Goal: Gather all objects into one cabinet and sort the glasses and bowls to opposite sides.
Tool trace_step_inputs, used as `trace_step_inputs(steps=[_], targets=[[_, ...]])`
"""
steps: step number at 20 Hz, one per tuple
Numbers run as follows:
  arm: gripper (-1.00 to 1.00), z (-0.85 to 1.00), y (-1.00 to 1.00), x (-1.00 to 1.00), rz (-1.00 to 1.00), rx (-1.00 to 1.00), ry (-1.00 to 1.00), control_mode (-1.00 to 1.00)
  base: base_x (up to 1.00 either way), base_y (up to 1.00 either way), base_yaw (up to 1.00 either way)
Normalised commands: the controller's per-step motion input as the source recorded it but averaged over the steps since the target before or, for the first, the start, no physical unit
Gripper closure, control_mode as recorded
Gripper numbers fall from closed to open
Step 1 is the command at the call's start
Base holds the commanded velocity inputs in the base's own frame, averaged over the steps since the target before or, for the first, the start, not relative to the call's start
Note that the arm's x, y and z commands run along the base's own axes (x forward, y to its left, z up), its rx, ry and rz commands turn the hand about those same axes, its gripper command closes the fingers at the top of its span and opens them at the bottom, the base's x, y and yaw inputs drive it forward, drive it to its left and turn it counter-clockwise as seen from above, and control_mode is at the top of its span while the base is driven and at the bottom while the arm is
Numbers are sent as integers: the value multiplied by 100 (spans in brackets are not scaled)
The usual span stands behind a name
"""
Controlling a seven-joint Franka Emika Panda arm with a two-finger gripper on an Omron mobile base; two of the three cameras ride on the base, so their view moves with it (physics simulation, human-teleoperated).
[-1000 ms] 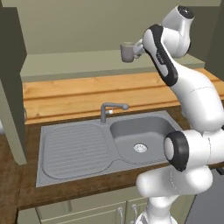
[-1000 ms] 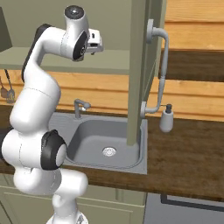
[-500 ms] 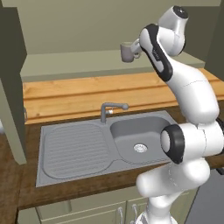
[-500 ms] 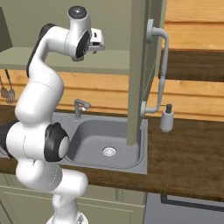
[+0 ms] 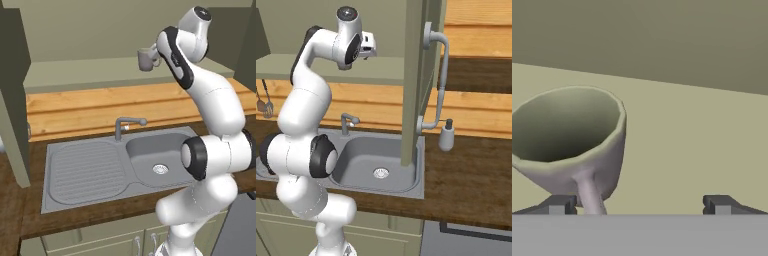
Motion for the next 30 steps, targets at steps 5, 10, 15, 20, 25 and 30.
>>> trace_step_inputs(steps=[5,10,15,20,25,30], targets=[[-100,0,0,24,0,0,0,-100,0,0,0],[-100,0,0,0,0,0,-7,-100,0,0,0],[-100,0,4,-1,0,0,-2,-100,0,0,0],[-100,0,5,0,2,0,0,-100,0,0,0],[-100,0,8,0,7,0,0,-100,0,0,0],[-100,0,11,0,8,0,0,-100,0,0,0]])
